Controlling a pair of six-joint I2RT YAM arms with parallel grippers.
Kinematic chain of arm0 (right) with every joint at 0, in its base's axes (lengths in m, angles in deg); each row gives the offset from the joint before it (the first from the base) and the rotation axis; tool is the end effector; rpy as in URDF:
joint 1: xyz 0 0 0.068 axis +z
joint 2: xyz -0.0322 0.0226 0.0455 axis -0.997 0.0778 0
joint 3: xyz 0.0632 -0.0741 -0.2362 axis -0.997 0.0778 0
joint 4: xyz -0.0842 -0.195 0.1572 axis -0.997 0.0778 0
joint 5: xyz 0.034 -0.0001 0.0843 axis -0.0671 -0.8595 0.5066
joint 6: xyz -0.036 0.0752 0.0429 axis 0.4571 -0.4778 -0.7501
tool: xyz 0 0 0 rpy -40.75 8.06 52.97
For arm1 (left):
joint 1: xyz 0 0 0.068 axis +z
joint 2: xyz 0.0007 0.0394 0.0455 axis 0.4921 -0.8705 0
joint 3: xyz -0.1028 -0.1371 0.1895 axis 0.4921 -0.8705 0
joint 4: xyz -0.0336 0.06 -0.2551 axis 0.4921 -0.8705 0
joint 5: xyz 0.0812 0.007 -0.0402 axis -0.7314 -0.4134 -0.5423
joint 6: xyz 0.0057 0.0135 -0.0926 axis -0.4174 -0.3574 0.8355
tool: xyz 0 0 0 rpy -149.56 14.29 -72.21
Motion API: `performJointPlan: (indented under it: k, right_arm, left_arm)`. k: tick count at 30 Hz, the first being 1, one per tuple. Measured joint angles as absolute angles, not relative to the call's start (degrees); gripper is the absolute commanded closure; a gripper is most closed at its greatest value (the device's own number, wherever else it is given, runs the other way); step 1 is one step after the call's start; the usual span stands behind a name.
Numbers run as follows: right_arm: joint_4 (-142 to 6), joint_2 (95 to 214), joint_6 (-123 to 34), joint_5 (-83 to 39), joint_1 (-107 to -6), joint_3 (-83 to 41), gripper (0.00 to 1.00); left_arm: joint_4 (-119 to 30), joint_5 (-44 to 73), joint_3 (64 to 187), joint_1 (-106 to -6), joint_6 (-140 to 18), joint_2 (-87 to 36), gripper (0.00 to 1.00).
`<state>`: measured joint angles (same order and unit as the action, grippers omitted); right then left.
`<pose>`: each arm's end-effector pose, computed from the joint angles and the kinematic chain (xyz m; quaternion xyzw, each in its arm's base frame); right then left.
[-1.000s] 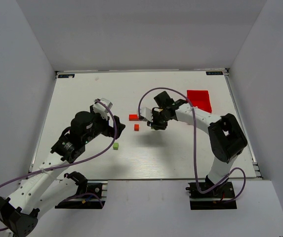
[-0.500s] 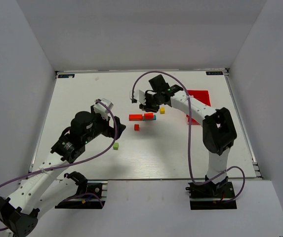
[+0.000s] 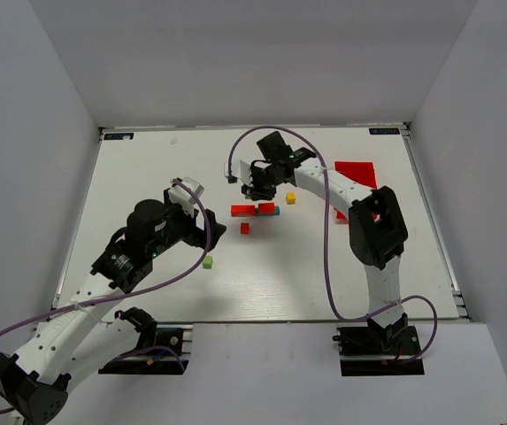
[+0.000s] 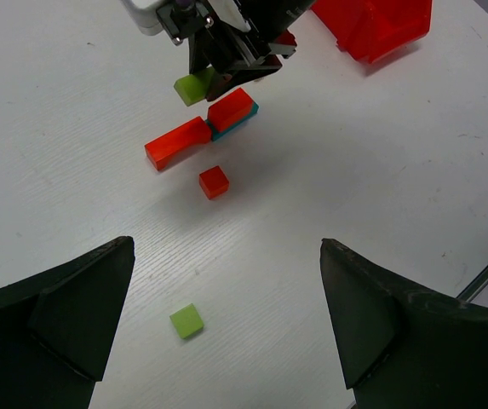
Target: Build the wood block tower
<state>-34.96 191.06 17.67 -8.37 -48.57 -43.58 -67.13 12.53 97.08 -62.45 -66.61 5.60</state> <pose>0.3644 0.3125 0.1856 -0.7132 0.6030 0.1217 0.3361 0.1971 -0.1391 0.2849 0.2234 0.7957 -0.2311 0.5134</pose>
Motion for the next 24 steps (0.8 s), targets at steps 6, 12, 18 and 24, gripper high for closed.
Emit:
performJointPlan:
  k: [6, 12, 18, 24]
  right_arm:
    - [-34.7, 193.0, 17.5, -7.7, -47.9, -46.5, 0.99]
    - [-34.3, 195.0, 17.1, -7.8, -46.8, -46.8, 0.99]
    - [-34.0, 196.0, 16.8, -8.2, -46.0, -47.9, 0.99]
    - [-33.7, 197.5, 16.8, -8.7, -45.6, -49.3, 0.98]
  left_arm:
    - [-67.1, 12.6, 97.1, -62.4, -66.6, 5.6, 0.0]
    - [-67.1, 12.6, 97.1, -62.4, -66.6, 5.6, 0.0]
    - [-67.1, 12.6, 97.1, -62.4, -66.6, 5.6, 0.0]
    - [-67.1, 12.6, 97.1, -62.4, -66.6, 5.6, 0.0]
